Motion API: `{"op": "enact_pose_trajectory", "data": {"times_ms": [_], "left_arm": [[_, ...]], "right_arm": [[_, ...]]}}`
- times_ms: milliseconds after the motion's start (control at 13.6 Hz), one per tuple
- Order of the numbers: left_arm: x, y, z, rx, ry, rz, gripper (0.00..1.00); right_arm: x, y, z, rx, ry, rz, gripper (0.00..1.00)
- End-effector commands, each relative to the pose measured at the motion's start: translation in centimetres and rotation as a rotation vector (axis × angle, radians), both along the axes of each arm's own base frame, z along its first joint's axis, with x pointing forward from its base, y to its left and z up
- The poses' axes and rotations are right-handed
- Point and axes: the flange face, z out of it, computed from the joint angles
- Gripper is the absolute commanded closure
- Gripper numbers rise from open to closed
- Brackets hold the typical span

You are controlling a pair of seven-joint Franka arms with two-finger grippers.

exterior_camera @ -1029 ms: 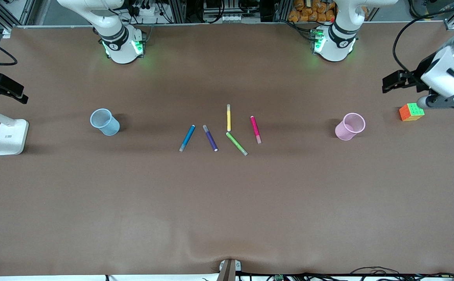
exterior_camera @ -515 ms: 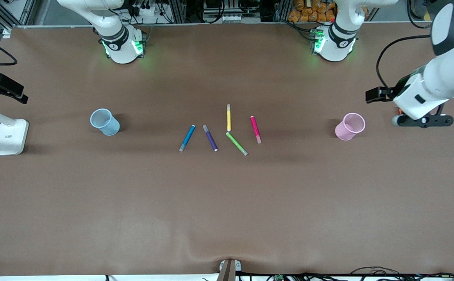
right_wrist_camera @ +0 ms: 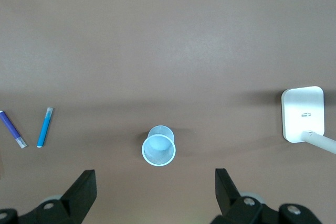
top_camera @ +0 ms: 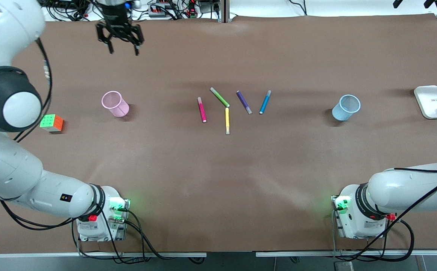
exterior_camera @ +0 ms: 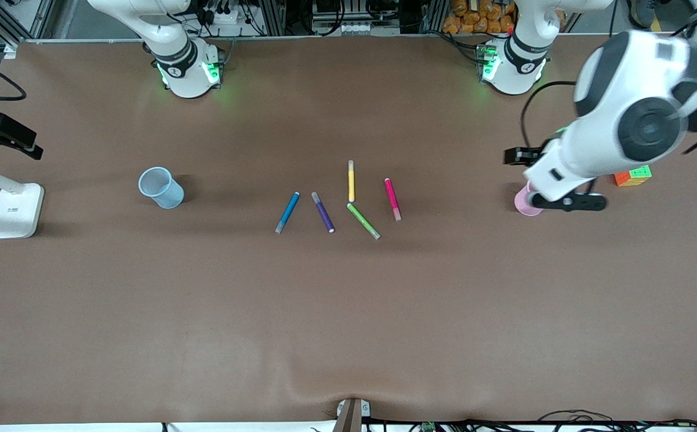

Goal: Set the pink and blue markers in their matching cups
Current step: 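Reach the left gripper to the pink marker while the right gripper moves out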

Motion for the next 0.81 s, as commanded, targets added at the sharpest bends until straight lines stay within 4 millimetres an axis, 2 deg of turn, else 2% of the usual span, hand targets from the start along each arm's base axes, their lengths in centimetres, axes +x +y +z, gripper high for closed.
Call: {"op": "enact_pose_trajectory", "data": {"times_ms": [0, 147, 441, 588, 735], "left_arm": [[1.8, -0.9, -2.4, -0.027, 0.035, 0.049, 0.0], [2.3, -1.5, -3.8, -0.041, 0.041, 0.052, 0.0], [1.8, -5.0, -5.8, -0.071, 0.059, 0.076, 0.0], [1.9, -5.8, -8.1, -0.111, 0.122, 0.113, 0.0], [2.1, -6.6, -11.4, -0.119, 0.171, 0.128, 0.0]], "right_arm": [[-0.2, -0.2, 0.5, -0.006, -0.001, -0.004, 0.0], [-0.2, -0.2, 0.4, -0.006, -0.001, 0.001, 0.0], [0.2, -0.1, -0.1, -0.006, 0.01, -0.001, 0.0], [0.5, -0.1, -0.6, -0.006, 0.016, 0.001, 0.0], [1.1, -0.1, -1.5, -0.007, 0.031, 0.002, 0.0]]}}
